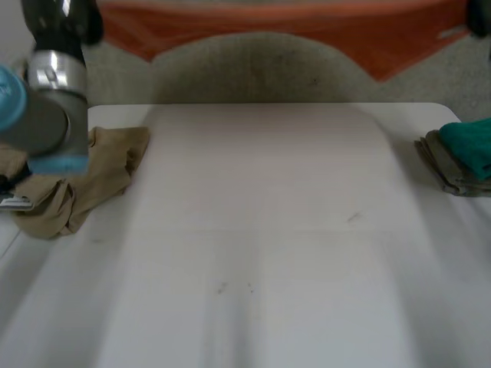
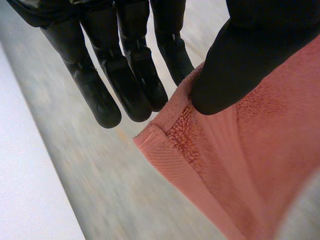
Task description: Fold the laundry.
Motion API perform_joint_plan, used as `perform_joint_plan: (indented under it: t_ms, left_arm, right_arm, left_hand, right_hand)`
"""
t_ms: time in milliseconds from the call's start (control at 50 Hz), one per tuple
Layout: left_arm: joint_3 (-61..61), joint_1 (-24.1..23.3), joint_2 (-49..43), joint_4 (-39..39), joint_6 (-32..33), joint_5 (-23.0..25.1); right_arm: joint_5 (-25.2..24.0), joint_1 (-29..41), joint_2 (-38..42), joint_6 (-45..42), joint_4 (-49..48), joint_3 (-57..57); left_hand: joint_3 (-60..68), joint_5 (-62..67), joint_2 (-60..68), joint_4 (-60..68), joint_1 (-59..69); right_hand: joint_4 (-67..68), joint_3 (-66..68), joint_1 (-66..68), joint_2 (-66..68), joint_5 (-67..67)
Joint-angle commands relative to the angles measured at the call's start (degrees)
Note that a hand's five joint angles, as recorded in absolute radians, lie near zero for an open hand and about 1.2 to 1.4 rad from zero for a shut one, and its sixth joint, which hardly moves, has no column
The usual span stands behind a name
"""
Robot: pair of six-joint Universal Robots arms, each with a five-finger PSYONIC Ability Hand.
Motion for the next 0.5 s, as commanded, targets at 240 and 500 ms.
perform_joint_plan:
  t_ms: [240, 500]
  left_arm:
    - [-27.17, 1.07, 1.46, -10.62, 2.22, 4.66]
    - [-42.99, 2.56, 24.57, -53.75, 18.38, 4.13]
  right_arm:
    - [-4.59, -2.29, -1.07, -10.57, 26.95, 21.72]
    - [-0.11, -12.04, -18.03, -40.71, 69.58, 34.99]
  left_hand:
    - [11.61, 13.49, 11.27, 11.17, 15.1]
    - [11.61, 13.49, 11.27, 11.17, 15.1]
  right_hand:
    - [11.75, 12.15, 22.86, 12.39, 13.5]
    - [11.75, 12.15, 22.86, 12.39, 13.5]
